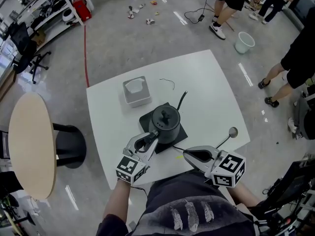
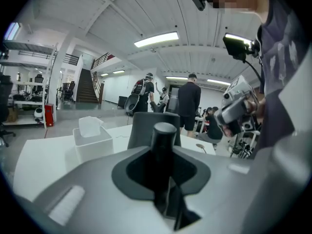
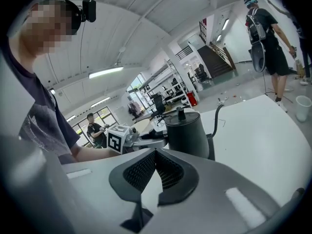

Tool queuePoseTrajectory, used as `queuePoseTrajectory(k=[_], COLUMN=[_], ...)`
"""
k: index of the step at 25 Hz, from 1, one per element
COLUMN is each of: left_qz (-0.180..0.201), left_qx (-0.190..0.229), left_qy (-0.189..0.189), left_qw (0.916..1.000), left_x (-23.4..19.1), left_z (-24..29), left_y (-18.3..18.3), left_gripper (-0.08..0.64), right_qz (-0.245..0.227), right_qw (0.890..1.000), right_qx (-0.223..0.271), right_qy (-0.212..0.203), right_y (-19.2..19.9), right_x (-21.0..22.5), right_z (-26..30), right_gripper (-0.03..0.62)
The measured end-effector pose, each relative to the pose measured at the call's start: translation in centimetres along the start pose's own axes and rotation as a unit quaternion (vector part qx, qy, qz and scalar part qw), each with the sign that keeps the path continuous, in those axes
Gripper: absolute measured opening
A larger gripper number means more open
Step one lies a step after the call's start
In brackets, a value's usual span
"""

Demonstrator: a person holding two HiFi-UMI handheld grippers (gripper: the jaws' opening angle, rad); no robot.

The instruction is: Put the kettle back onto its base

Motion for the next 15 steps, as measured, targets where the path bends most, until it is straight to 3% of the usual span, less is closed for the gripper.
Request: queuePoseTrajectory(k=[9,15], left_qz=[0.035,0.061], left_qx=[-0.057,-0.069], left_qy=[-0.007,-0.052], left_qw=[0.9977,0.9944], left_x=[0.2,-0.6], left_z=[-0.9,-1.2], left_y=[3.3,3.8], left_gripper=[0.081,0.094], right_qz=[0.000,-0.003], right_qw=[1.000,1.000], right_qx=[0.002,0.001], right_qy=[-0.007,-0.014], right_y=[0.4,0.2], right_x=[-0.7,-1.3], right_z=[0.3,0.8], right_gripper=[0.002,0.002])
Point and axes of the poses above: the fingertips, and each gripper's own axes: z forward along the fingers, x to its right, y out of its underside, the point moved 1 cm from there along -z, backward along the fingers, and after that the axes turned 5 degrees about -y, right-handed, at the moved point
